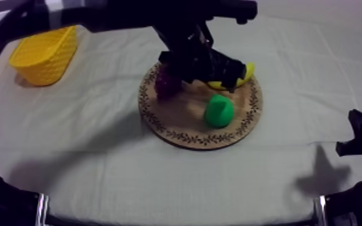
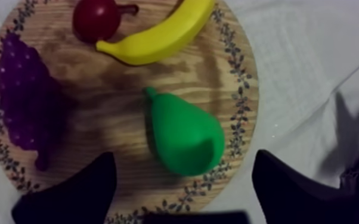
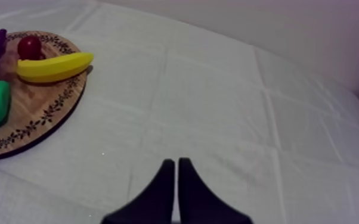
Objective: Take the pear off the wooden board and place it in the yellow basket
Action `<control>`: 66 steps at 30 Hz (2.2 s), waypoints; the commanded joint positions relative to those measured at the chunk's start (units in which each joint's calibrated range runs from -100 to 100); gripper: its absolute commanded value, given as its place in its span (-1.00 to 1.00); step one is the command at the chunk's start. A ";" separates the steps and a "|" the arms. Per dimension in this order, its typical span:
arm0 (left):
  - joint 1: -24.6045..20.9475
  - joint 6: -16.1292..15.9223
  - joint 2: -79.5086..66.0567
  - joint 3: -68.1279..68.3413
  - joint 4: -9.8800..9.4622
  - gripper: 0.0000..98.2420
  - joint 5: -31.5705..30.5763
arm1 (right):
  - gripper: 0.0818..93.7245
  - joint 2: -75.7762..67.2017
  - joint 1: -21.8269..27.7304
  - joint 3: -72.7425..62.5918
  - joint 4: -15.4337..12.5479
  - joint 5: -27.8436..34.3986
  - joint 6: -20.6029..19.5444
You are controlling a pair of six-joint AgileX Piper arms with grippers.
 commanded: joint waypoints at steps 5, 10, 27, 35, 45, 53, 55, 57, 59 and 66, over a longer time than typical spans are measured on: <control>0.21 -1.19 5.40 -3.74 2.19 0.75 1.16 | -0.99 -0.01 0.52 -0.01 0.00 0.00 -0.69; 0.46 -1.81 8.06 -6.93 3.38 0.74 2.65 | -0.99 -0.01 1.61 -0.01 0.00 0.00 -1.35; 0.03 -3.23 14.50 -11.15 7.66 0.71 9.98 | -0.99 -0.01 2.49 -0.01 0.00 0.00 -3.65; 0.00 -3.85 16.40 -13.27 8.36 0.40 11.91 | -0.99 -0.01 2.51 -0.01 0.00 0.00 -3.16; -0.54 -3.70 17.12 -14.64 8.63 -0.19 13.87 | -0.99 -0.01 2.51 -0.01 0.00 0.00 -1.73; -1.95 -2.88 6.40 -9.98 4.48 -0.17 13.54 | -0.99 -0.01 2.51 -0.01 0.00 0.00 -0.82; -2.63 -2.45 2.13 -7.34 3.45 -0.16 13.15 | -0.99 -0.01 2.51 -0.01 0.00 0.00 -0.74; -3.40 -1.99 -2.26 -4.41 2.72 -0.16 12.63 | -0.99 -0.01 2.51 -0.01 0.00 0.00 -0.69; -4.31 -1.58 -6.68 -1.59 2.16 -0.16 12.09 | -0.99 -0.01 2.51 -0.01 0.00 0.00 -0.66; -8.86 0.02 -21.83 3.61 -1.22 -0.16 13.60 | -0.99 -0.01 2.51 -0.01 0.00 0.00 -0.60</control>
